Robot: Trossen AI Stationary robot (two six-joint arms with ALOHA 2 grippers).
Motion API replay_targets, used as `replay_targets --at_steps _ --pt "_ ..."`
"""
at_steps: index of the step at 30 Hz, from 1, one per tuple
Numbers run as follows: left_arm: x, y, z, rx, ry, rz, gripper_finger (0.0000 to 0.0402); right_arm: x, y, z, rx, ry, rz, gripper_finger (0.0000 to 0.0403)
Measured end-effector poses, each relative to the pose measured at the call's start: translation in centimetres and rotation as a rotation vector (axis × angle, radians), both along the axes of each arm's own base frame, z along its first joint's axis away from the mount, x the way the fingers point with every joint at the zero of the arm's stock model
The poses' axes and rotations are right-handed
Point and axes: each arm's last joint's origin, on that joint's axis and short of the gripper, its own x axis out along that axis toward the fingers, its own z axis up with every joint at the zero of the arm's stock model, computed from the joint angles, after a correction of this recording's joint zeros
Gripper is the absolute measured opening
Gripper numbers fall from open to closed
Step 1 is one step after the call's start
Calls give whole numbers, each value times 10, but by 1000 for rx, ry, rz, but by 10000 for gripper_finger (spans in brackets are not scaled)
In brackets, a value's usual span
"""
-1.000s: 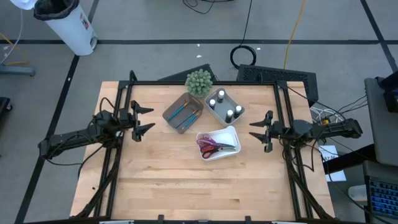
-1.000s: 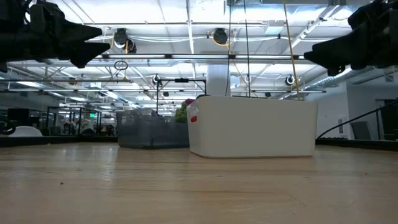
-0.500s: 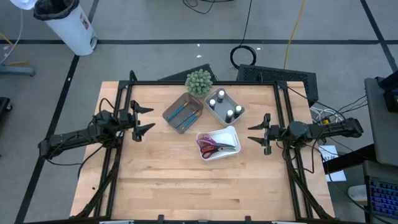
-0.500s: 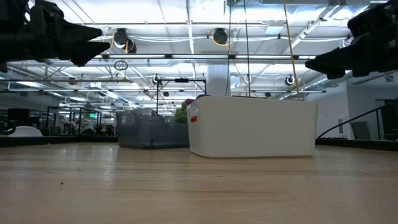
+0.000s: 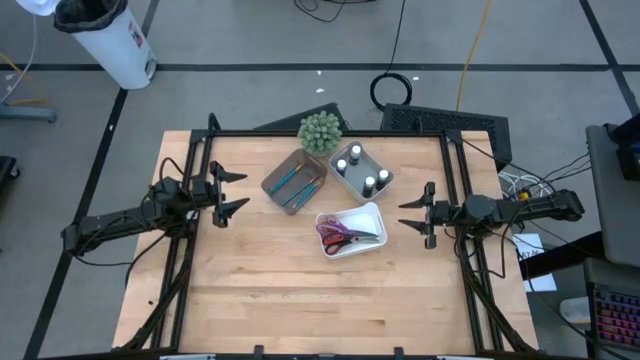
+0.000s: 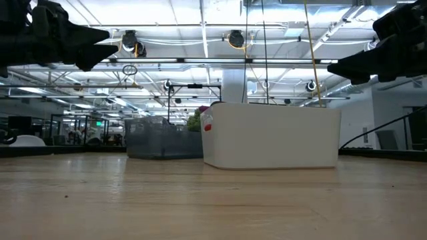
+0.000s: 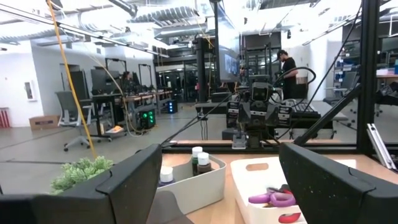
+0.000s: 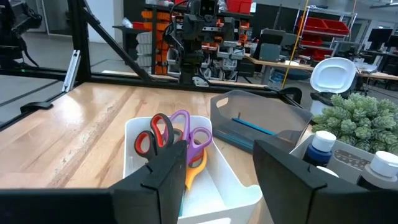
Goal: Pick & Place Paint Supplies
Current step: Return to Home Position
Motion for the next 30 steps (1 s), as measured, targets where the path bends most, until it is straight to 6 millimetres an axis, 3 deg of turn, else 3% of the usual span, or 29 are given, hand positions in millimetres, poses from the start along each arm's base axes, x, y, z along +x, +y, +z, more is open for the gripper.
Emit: replay_targets --at_steps 30 --pt "0 0 0 1 0 0 333 0 0 0 1 -2 0 177"
